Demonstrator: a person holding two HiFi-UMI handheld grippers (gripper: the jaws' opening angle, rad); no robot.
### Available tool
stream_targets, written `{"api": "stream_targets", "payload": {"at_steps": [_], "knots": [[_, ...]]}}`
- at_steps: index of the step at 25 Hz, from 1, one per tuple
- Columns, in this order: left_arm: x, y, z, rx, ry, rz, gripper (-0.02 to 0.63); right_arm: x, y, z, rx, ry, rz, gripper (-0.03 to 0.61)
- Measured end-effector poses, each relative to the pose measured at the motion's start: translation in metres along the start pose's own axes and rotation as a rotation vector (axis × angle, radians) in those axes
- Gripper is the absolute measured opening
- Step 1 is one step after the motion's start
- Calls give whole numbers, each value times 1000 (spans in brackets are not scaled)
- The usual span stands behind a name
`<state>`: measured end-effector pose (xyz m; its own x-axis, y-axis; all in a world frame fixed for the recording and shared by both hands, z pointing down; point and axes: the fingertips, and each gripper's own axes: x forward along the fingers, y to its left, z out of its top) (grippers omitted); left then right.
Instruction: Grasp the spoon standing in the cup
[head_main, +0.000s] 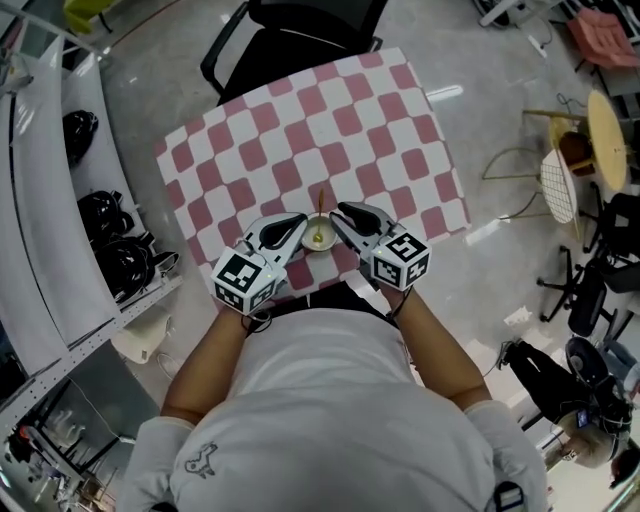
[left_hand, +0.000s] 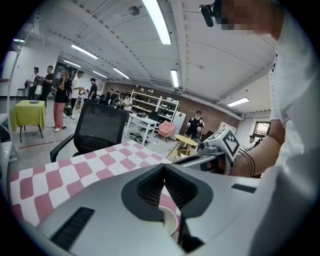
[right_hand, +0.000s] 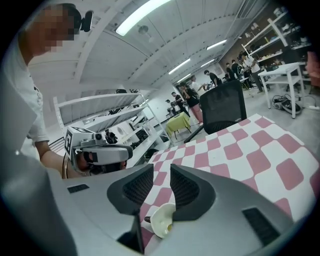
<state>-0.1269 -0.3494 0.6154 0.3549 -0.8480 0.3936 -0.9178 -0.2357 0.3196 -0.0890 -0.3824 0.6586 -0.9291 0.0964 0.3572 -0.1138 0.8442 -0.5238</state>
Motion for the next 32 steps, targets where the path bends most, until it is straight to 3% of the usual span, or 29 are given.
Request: {"api": "stream_targets", "payload": {"at_steps": [17, 32], "knots": [[22, 22, -41, -75, 52, 20, 11, 41, -38, -48, 35, 144, 30, 89], [23, 36, -64, -123, 72, 62, 11, 67, -46, -66, 33, 201, 40, 87]]}}
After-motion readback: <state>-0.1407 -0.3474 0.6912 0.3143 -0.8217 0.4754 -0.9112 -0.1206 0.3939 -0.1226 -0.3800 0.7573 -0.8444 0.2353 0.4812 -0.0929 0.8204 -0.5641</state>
